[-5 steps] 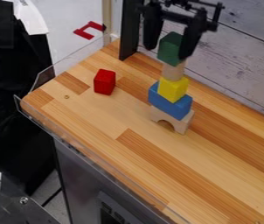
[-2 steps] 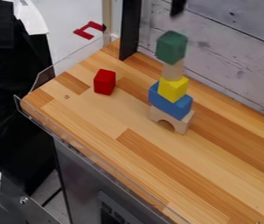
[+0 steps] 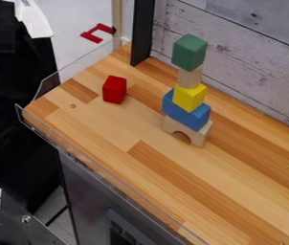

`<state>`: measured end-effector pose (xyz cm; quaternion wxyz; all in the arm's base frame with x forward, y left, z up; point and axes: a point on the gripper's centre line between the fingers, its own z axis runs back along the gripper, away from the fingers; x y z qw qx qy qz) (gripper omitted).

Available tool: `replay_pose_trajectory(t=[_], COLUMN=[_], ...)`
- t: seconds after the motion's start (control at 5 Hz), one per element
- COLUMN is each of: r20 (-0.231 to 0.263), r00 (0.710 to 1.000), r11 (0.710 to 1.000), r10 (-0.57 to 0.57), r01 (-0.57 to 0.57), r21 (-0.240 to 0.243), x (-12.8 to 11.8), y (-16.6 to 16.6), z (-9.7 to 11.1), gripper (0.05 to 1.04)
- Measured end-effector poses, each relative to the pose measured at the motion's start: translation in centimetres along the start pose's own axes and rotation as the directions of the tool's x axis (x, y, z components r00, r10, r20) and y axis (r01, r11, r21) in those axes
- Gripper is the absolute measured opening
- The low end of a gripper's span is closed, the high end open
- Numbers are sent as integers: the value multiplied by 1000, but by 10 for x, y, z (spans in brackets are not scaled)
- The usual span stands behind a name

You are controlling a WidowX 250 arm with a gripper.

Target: Put the green cube to the top of cylinder

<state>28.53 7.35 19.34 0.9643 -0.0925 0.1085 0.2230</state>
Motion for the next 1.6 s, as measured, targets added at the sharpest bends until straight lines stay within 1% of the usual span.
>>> replay_pose_trajectory(t=[0.2,0.4,0.6,0.8,1.0,1.2,1.4,1.6], r20=[-21,-1,72,131,190,224,249,241], r00=[999,1000,991,984,980,974,966,967], r11=[995,983,963,970,988,996,996,992], r10=[34,-19,-115,-118,-49,37,72,86], r01=[-32,19,94,86,20,-56,-83,-104], r21=[92,185,251,226,153,76,36,65], x=[1,3,0,2,7,12,15,18], y=[17,12,-5,-9,-7,4,10,17], z=[-26,-40,-42,-50,-53,-50,-46,-50], gripper=[1000,1000,1000,1000,1000,1000,1000,1000])
